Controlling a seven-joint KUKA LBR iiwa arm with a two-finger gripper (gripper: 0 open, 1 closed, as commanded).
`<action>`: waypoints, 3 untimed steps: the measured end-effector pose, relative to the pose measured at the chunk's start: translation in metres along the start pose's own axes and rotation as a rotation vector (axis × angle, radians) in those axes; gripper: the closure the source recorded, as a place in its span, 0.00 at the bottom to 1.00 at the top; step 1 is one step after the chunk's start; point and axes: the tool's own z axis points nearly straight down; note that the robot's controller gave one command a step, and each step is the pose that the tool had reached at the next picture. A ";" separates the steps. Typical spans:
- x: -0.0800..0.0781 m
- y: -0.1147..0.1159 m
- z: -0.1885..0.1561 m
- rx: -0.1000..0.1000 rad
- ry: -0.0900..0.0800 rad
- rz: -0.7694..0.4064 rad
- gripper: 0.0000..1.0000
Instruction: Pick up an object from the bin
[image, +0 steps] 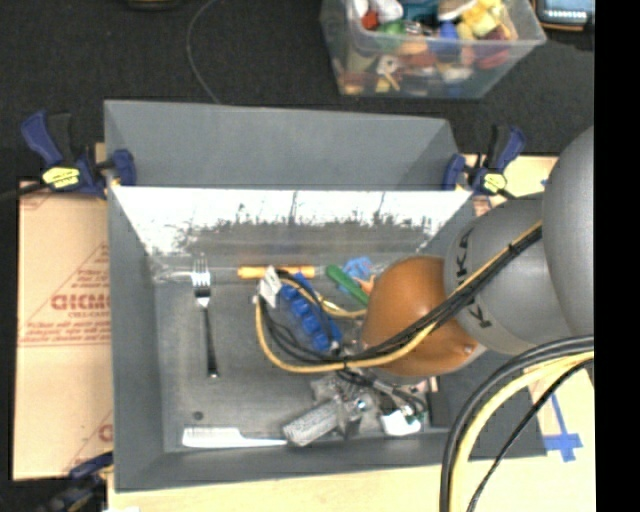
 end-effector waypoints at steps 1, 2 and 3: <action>0.000 0.000 0.000 0.000 0.000 -0.001 1.00; 0.001 -0.001 -0.008 0.001 0.000 -0.001 1.00; 0.001 -0.001 -0.020 0.002 -0.001 -0.001 1.00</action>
Offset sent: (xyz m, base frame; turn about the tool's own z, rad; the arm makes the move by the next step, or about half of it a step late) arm 0.0000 0.0000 0.0184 -0.0004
